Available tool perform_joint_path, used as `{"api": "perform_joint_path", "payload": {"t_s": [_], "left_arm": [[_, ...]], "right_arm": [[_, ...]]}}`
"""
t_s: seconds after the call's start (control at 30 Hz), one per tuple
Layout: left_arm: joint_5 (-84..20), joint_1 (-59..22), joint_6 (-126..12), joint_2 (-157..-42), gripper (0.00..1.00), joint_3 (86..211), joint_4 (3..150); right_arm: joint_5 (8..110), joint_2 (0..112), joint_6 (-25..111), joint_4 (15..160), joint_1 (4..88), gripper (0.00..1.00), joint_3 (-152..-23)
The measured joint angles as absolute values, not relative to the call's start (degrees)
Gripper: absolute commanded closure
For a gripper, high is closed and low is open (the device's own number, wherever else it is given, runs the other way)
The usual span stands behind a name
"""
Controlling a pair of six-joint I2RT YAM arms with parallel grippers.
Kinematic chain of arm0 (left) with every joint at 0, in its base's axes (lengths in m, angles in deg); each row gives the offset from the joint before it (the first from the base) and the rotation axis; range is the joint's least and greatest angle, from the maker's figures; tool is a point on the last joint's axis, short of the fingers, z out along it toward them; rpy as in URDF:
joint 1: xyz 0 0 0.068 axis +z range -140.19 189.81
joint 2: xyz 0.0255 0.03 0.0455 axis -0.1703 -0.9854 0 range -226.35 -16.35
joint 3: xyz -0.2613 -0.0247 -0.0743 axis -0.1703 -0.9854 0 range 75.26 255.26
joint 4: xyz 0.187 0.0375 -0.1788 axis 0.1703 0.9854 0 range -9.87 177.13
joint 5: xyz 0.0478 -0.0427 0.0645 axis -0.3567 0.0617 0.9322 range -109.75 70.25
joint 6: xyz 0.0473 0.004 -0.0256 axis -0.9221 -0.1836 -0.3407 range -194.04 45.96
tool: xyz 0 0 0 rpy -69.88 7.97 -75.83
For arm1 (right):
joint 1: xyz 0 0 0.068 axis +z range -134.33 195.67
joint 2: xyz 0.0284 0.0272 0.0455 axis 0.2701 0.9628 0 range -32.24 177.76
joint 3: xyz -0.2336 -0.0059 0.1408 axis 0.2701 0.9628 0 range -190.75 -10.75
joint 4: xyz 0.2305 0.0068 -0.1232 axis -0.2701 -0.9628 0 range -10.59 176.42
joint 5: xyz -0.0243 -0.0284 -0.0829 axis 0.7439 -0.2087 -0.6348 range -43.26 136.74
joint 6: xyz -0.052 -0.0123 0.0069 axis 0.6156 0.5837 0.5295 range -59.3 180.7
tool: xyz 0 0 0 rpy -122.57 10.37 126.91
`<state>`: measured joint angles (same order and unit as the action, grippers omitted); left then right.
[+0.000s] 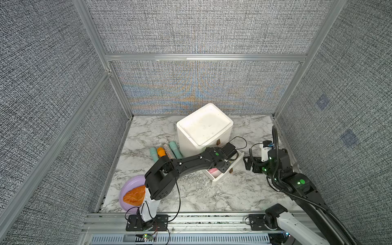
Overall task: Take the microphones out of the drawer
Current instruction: Pick up the microphone from the drawer.
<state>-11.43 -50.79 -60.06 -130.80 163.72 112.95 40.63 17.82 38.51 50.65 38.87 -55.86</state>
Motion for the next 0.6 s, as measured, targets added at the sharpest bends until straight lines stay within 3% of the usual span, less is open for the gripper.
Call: {"api": "perform_joint_path", "payload": {"t_s": [0.6], "left_arm": [[-13.75,-50.12,-60.37,-135.00,0.54,164.05,112.34]], "right_arm": [[40.61,17.13,38.35,50.67,38.81,0.02,-55.86]]}}
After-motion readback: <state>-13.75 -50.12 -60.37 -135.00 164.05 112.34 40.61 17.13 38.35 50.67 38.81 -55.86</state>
